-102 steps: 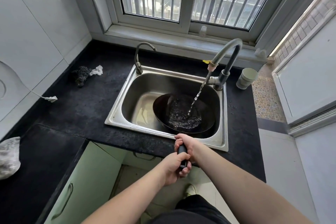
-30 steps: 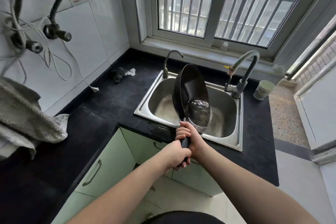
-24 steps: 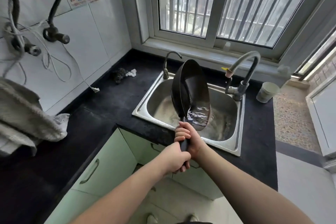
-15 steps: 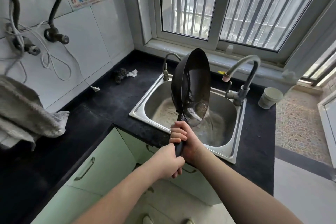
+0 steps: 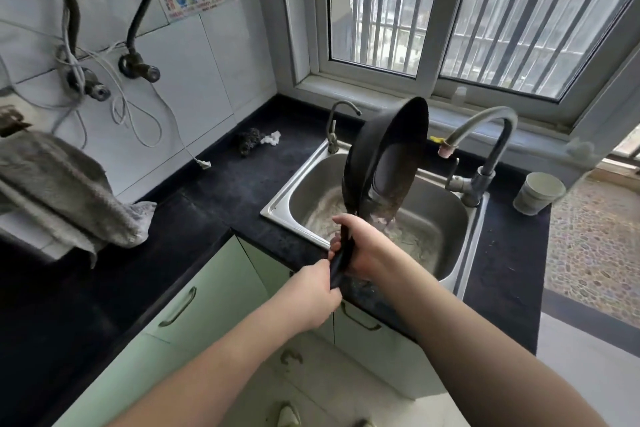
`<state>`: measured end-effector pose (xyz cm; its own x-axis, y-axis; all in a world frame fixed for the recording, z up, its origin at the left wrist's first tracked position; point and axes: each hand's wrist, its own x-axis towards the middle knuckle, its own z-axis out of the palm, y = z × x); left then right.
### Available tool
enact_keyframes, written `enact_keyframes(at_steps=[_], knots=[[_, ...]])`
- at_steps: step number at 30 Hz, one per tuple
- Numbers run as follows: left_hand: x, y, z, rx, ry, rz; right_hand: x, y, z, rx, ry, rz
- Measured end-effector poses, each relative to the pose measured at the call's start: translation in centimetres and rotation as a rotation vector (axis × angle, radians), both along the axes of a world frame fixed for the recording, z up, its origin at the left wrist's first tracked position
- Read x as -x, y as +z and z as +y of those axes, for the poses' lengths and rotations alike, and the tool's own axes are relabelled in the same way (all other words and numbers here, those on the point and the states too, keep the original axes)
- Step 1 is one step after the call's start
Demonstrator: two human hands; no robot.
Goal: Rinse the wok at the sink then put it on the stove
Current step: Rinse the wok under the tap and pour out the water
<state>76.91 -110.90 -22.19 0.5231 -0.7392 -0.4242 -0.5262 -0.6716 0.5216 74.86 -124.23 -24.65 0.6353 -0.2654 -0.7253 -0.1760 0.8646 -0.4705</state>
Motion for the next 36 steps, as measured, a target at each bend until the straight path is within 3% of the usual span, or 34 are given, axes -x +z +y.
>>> enact_keyframes(at_steps=[6,13,16,21,25,28,36], knots=[[1.4,-1.2,-0.2,-0.106,-0.084,-0.213,-0.1,-2.7,1.7,0.028,-0.139,0.074],[2.2,-2.7,-0.6,-0.044,0.018,-0.100,0.2,-3.3,1.2,0.237,-0.094,0.119],[1.9,-3.0,-1.0,-0.009,0.091,0.063,0.1,-3.0,1.1,0.359,-0.068,0.139],[0.0,-2.9,-1.4,0.143,0.195,0.622,-0.6,-2.8,0.8,0.602,0.012,0.241],[-1.0,-2.2,-2.8,0.181,0.328,0.783,-1.2,-2.7,0.7,0.797,0.056,0.255],[-0.8,-1.9,-3.1,0.176,0.330,0.747,-1.6,-2.6,0.5,0.835,0.024,0.221],[0.8,-3.2,-4.0,0.172,0.445,0.409,-1.2,-1.5,0.6,0.861,0.077,0.162]])
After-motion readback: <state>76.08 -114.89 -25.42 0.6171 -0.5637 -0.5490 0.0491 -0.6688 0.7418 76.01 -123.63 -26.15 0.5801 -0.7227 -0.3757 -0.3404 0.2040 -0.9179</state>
